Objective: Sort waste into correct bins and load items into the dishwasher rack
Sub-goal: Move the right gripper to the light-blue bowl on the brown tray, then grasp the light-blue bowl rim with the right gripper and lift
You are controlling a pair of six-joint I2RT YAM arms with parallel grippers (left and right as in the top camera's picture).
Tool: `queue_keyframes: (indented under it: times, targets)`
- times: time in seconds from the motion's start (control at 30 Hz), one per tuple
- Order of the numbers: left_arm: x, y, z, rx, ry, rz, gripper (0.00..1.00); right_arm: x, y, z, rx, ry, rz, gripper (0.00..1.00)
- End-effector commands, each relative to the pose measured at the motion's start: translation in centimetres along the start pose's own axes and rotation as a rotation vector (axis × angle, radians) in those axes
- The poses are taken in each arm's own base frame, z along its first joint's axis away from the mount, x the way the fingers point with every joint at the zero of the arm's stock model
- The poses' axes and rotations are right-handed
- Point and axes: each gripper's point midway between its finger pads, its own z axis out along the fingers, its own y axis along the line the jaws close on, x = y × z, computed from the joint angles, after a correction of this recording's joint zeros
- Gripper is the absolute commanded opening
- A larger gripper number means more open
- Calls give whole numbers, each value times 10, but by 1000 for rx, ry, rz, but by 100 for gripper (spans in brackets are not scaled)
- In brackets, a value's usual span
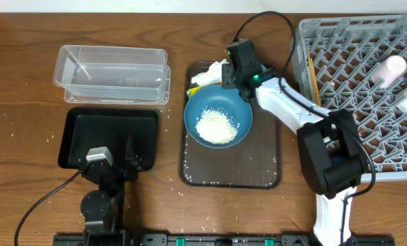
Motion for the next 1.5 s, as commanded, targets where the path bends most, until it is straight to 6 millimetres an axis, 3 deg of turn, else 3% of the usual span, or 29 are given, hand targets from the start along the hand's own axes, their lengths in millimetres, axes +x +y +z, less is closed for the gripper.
queue_keyframes:
  times: [0.0, 0.43, 0.67, 0.77, 1.1, 1.43, 1.47]
  targets:
    - [16, 8, 1, -35, 46, -11, 92, 11, 4, 5, 35, 14, 5, 46]
    - [16, 8, 1, -35, 46, -11, 92, 19, -3, 7, 106, 16, 24, 42]
    - [16, 8, 1, -35, 46, -11, 92, 18, -2, 7, 104, 11, 25, 24]
    - [16, 8, 1, -35, 46, -11, 92, 15, -2, 6, 102, 7, 27, 24]
    - [16, 8, 1, -35, 46, -11, 92, -20, 2, -14, 103, -12, 41, 1]
    - [16, 8, 1, -35, 46, -11, 92, -70, -18, -53, 103, -21, 91, 1]
    - [16, 8, 1, -35, 46, -11, 92, -72, -17, -54, 76, -12, 91, 9]
